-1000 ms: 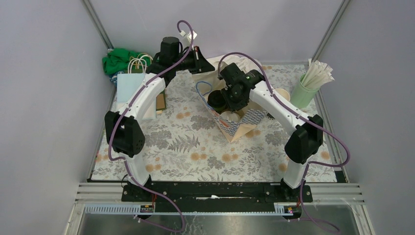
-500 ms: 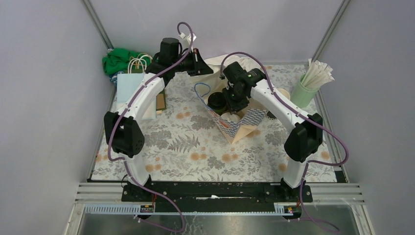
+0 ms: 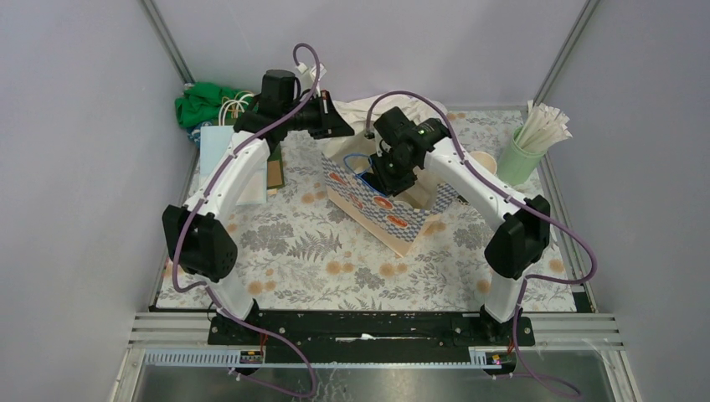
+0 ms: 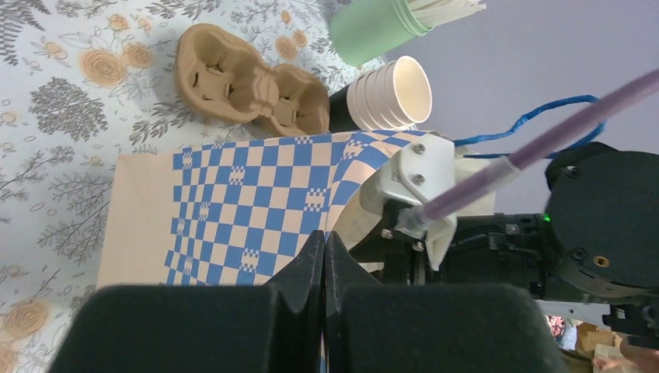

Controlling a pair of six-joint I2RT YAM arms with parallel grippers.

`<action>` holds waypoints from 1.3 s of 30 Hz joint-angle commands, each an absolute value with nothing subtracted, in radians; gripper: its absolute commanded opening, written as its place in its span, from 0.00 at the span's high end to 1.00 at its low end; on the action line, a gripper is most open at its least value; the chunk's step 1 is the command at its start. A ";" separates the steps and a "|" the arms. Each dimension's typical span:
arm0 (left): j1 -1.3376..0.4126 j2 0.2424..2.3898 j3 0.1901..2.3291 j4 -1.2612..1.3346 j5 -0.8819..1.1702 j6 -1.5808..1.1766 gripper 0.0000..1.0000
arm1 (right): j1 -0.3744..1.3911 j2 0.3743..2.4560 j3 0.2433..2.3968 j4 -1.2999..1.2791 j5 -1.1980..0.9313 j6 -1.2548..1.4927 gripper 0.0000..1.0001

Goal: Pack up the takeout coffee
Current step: Adjust the coffee cup in the cup tray.

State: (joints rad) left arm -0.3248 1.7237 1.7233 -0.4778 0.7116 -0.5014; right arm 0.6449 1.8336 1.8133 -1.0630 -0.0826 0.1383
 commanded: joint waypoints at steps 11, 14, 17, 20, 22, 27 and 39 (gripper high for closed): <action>-0.264 1.646 1.647 -0.482 0.716 -0.426 1.00 | 0.664 1.798 1.829 -1.059 -0.077 0.148 0.51; -0.262 1.654 1.640 -0.468 0.713 -0.424 1.00 | 0.664 1.792 1.815 -1.069 -0.067 0.153 0.52; -0.261 1.664 1.645 -0.465 0.706 -0.422 1.00 | 0.664 1.792 1.845 -1.086 -0.059 0.141 0.52; -0.256 1.671 1.643 -0.466 0.682 -0.418 1.00 | 0.666 1.796 1.839 -1.094 -0.056 0.120 0.53; -0.247 1.672 1.647 -0.472 0.678 -0.415 1.00 | 0.666 1.798 1.823 -1.091 -0.063 0.109 0.53; -0.235 1.670 1.656 -0.485 0.680 -0.395 1.00 | 0.666 1.816 1.798 -1.080 -0.044 0.101 0.53; -0.230 1.676 1.668 -0.499 0.667 -0.387 1.00 | 0.666 1.850 1.964 -1.103 -0.005 0.095 0.50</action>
